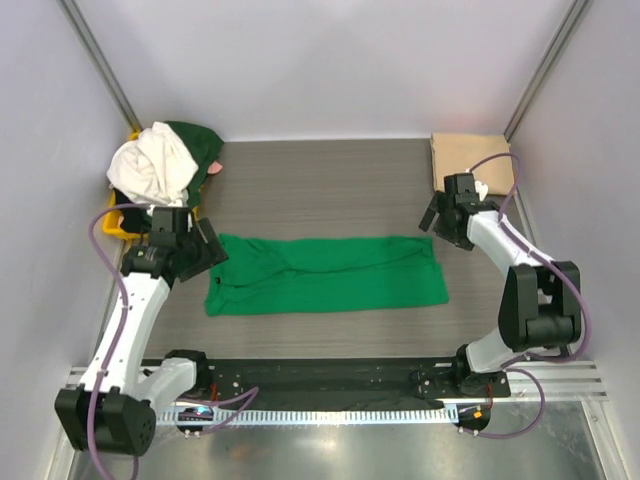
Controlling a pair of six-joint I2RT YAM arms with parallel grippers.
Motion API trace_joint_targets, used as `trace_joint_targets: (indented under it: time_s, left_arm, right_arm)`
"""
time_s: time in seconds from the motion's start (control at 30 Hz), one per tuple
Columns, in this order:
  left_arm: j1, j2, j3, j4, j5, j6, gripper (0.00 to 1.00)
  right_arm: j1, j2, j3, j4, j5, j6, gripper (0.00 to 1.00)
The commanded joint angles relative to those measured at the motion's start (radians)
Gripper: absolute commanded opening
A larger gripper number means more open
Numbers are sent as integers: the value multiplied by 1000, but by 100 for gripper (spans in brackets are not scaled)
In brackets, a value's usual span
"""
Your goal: Fold and stack the t-shirts
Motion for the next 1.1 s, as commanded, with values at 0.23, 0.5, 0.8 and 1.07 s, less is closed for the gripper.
trace_joint_targets:
  time_s: [0.23, 0.5, 0.8, 1.07]
  left_arm:
    - [-1, -103, -105, 40, 23, -121, 70]
    - [-38, 78, -200, 227, 5, -242, 65]
    - [-76, 310, -291, 427, -27, -296, 62]
    - [-138, 719, 20, 501, -90, -299, 59]
  right_arm:
    - [97, -115, 74, 71, -144, 33, 85]
    - [171, 49, -21, 157, -202, 10, 77]
    - [171, 66, -179, 197, -153, 33, 69]
    - [281, -302, -502, 196, -170, 302, 60]
